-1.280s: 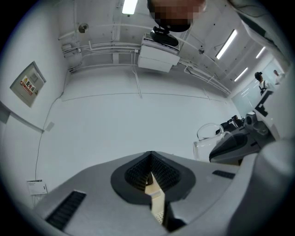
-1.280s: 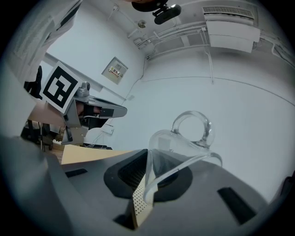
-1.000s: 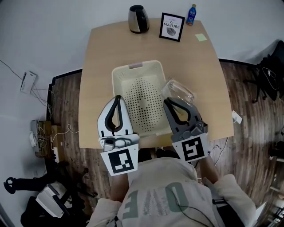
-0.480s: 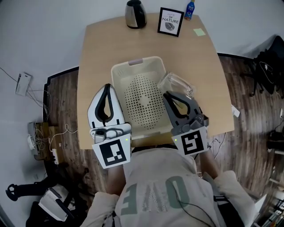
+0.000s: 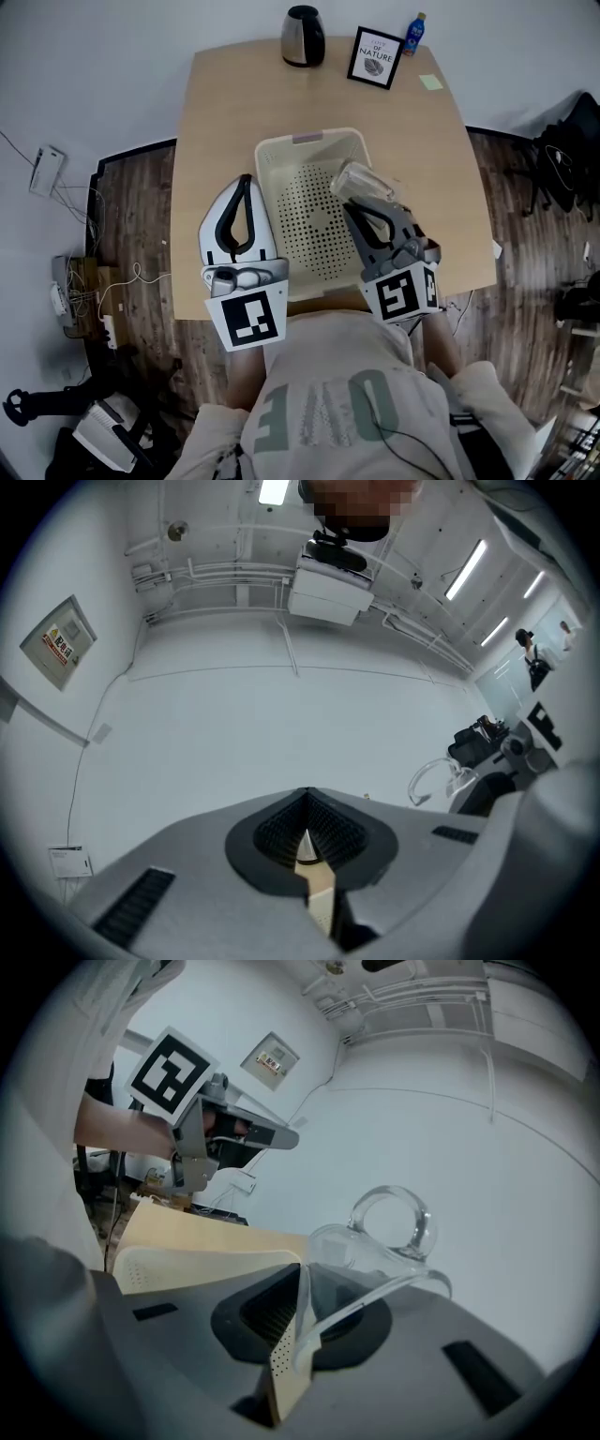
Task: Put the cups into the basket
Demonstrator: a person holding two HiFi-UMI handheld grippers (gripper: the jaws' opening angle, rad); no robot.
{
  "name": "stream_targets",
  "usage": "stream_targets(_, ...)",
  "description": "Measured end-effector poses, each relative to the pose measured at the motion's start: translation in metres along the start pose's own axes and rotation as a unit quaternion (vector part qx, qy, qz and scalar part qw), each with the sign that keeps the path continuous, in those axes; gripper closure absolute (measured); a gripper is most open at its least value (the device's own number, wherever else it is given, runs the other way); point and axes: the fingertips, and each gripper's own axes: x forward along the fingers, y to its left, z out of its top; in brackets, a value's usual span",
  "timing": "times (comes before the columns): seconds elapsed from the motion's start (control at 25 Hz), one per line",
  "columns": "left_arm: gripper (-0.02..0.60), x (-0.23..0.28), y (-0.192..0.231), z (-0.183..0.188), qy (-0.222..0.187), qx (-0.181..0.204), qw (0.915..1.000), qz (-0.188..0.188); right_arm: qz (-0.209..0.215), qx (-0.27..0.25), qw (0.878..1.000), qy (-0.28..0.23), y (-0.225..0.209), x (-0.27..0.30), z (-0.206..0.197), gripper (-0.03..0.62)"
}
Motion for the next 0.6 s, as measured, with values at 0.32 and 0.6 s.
stream_targets(0.32, 0.574, 0.002, 0.014, -0.012, 0.008, -0.03, 0.9995, 0.006, 0.064, -0.071, 0.994, 0.046, 0.034, 0.031, -0.017, 0.571)
stream_targets(0.6, 0.574, 0.002, 0.02, -0.026, 0.021, -0.033, 0.9991, 0.014, 0.113, -0.127, 0.981, 0.096, 0.05, 0.052, -0.037, 0.571)
